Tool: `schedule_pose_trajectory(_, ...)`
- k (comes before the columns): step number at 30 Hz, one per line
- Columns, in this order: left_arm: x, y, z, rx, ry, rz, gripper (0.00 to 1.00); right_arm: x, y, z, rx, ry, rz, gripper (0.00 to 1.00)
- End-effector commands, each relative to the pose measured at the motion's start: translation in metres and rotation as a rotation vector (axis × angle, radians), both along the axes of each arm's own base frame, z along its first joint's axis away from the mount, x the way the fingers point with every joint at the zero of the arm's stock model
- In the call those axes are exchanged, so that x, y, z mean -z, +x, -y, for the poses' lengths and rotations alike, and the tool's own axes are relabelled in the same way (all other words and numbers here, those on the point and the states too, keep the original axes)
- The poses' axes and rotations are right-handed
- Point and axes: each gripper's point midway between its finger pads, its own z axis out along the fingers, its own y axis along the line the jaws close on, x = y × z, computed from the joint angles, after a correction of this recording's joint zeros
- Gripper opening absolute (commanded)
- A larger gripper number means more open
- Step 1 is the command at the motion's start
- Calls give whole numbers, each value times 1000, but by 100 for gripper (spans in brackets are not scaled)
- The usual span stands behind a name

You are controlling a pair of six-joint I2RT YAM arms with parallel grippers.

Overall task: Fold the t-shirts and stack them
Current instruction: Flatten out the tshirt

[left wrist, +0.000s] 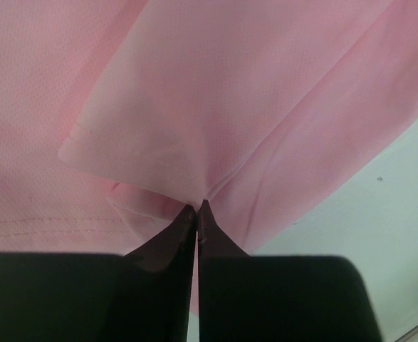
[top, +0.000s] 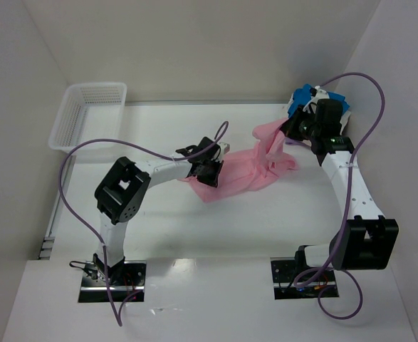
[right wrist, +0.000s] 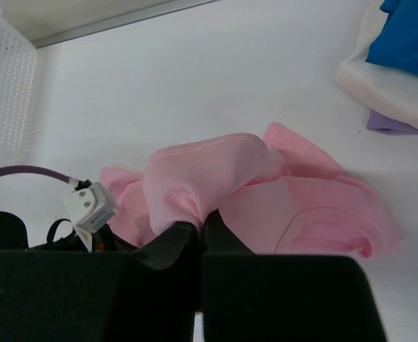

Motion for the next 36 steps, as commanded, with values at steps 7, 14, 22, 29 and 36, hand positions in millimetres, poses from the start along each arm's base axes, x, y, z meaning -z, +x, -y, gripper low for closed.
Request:
schedule_pose_trajectory(7, -167, 71, -63, -234, -32, 364, 0, -57, 25, 10, 51, -8, 155, 0)
schedule_pose_trajectory(14, -342, 138, -220, -529, -63, 725, 0, -143, 45, 22, 103, -20, 311, 0)
schedule_pose_trajectory(22, -430, 124, -314, -687, -47, 900, 0, -219, 41, 30, 149, -38, 470, 0)
schedule_pose_trajectory(29, -466, 103, -331, -711, -33, 972, 0, -248, 19, 33, 159, -61, 540, 0)
schedule_pose_trajectory(36, -480, 88, -336, -717, -17, 987, 0, -225, -1, 22, 97, -57, 513, 0)
